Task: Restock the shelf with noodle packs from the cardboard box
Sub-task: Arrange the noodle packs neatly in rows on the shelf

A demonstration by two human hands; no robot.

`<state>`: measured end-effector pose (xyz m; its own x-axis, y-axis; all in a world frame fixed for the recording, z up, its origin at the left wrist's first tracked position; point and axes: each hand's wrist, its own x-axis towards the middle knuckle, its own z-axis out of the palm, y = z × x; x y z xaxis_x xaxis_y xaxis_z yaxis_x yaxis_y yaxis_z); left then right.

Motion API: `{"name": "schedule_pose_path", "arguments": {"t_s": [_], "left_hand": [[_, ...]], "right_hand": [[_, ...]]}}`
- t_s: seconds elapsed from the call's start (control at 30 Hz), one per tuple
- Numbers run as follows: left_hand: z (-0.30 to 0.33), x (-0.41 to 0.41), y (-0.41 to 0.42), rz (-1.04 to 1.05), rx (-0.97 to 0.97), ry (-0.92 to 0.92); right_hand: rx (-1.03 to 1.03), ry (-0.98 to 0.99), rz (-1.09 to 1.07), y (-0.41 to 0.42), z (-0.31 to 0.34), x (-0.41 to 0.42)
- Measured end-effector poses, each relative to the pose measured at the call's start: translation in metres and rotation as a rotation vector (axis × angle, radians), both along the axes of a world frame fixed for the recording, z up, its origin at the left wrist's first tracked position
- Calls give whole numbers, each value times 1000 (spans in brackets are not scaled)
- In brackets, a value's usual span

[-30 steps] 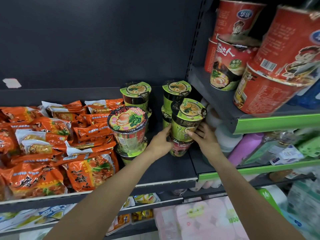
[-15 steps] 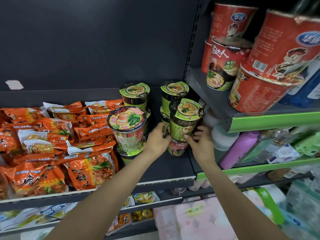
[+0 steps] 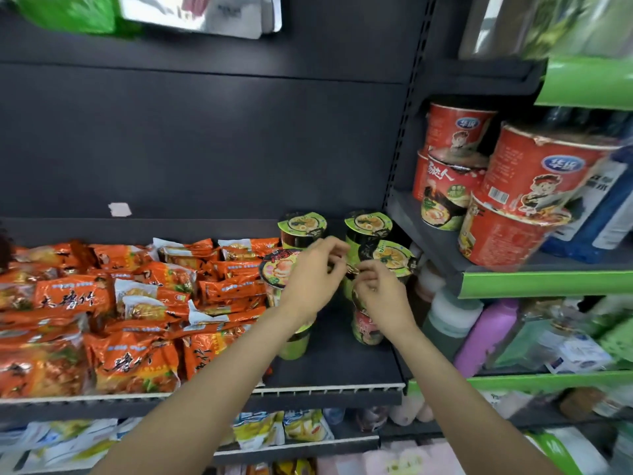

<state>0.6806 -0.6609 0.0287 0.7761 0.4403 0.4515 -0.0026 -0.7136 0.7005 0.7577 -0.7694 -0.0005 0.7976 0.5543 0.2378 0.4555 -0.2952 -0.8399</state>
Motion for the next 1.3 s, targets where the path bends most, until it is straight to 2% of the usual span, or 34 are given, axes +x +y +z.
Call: {"name": "schedule_pose_path", "arguments": {"t_s": [0.1,0.23,0.37,0.57,0.73,1.0,1.1,1.2,1.3], "left_hand": [[8,-15,30,107,49,31],[-3,-29,78,240,-12,296],[-20,-38,101,186,-267,492],[-25,-42,109,69,-778,472],[-32,-41,110,32,-752,583],[-44,-47,112,-8,-784,535],[-48,-48,111,17,-765,446],[-57,-48,112,58,-622,300],[-60,-57,105,-15,-545,167]], "right_hand": [[-25,-8,43,14,9,-1],[-118,41,101,38,11,0],[-174,168,220,55,-3,-8],[-56,345,256,66,-12,-12],[-11,438,260,64,-18,-15],[-32,574,247,64,-28,-24],[-16,569,260,60,-36,-25],[8,584,233,53,-47,-26],[-116,461,230,52,-59,-23]]}}
